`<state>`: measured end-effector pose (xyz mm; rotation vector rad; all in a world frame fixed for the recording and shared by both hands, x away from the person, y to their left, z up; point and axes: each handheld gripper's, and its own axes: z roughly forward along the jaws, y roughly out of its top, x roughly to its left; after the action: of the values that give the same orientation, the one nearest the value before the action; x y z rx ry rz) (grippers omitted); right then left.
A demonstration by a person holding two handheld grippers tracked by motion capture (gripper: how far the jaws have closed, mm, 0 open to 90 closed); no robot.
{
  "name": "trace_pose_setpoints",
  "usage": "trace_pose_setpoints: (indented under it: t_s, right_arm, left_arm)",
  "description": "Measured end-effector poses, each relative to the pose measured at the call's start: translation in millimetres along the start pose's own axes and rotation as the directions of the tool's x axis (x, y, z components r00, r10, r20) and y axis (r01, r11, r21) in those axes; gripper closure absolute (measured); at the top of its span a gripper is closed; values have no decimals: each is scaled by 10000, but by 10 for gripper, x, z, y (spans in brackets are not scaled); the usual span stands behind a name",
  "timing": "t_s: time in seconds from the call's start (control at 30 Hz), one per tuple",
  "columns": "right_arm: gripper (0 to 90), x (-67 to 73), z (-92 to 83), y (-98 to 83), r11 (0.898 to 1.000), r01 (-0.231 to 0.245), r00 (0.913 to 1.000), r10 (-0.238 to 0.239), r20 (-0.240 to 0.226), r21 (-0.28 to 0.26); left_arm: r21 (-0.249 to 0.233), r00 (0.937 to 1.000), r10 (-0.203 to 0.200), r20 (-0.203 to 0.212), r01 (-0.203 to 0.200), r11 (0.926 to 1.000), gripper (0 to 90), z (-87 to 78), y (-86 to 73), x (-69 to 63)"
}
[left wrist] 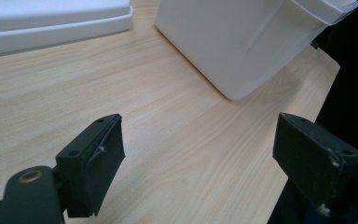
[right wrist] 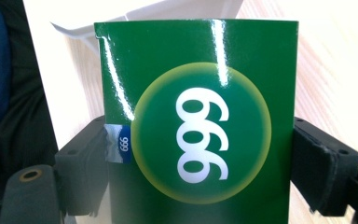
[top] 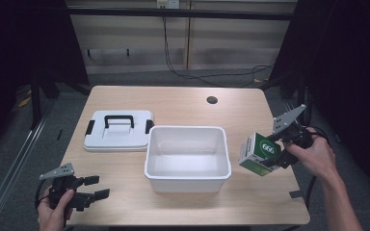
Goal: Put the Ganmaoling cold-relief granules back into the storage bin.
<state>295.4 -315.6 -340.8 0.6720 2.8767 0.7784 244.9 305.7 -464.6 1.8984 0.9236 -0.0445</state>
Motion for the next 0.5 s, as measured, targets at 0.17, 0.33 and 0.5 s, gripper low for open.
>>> trace_pose_setpoints:
  t_s: [0.17,0.33,0.5]
  right_arm:
    - [162,2,-67,25,9994,53,9999,-50,92,-330]
    - [161,2,-118,60,9985,174,9997,-166,155,-519]
    - [161,7,-156,102,9986,170,9997,-161,194,-496]
  left_arm:
    - [-8,10000,-4,-7,4,10000,165,-1,0,0]
    - [-12,10000,-2,6,2,10000,164,-1,0,-1]
    - [-27,10000,-9,-1,9,10000,165,-2,0,-2]
